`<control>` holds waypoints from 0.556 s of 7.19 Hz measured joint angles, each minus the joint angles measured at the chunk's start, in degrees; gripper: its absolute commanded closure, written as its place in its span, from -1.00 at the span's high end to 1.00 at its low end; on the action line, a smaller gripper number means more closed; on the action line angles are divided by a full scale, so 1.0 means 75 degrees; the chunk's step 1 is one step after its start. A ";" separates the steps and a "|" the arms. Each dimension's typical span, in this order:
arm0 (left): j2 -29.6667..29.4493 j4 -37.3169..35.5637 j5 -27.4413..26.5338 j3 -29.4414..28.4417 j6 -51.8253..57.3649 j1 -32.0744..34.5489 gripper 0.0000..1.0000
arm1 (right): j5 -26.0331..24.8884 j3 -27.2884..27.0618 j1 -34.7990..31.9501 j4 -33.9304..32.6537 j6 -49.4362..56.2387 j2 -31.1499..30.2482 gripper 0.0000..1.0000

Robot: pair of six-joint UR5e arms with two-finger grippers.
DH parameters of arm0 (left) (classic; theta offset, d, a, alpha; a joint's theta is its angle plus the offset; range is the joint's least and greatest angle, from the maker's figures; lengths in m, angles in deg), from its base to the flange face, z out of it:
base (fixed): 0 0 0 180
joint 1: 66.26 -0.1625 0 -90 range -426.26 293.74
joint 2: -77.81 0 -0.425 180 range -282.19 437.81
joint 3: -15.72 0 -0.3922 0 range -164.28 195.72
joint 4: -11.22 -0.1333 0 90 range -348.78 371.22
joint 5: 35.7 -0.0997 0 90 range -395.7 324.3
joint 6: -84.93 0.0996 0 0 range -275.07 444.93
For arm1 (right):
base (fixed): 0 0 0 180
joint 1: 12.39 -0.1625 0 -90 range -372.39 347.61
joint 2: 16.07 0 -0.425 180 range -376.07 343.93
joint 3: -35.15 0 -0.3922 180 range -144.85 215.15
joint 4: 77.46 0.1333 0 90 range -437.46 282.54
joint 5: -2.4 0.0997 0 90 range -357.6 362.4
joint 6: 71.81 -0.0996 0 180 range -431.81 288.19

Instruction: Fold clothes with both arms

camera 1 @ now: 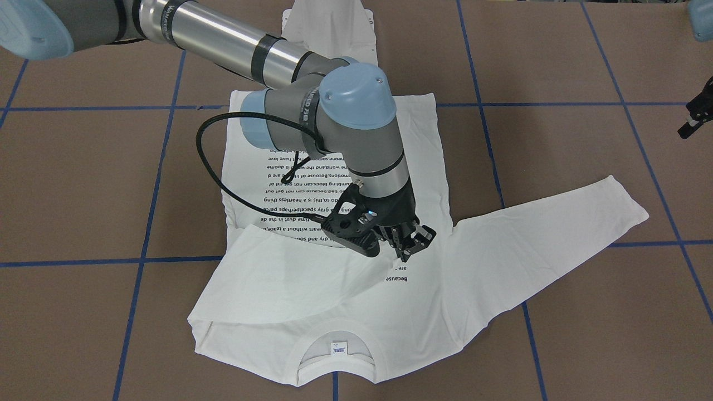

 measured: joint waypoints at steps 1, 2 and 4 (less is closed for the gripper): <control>0.0000 0.0045 0.0001 -0.0018 -0.0015 -0.0002 0.98 | -0.0287 0.0088 0.0234 0.0238 -0.0014 0.0044 -0.97; 0.0000 0.0064 0.0001 -0.0038 -0.0016 -0.0004 0.98 | -0.0498 0.0155 0.0422 0.0481 -0.0023 0.0069 -0.97; 0.0000 0.0073 0.0014 -0.0111 0.0005 -0.0020 0.98 | -0.0923 0.0290 0.0744 0.0668 -0.0028 0.0242 -0.97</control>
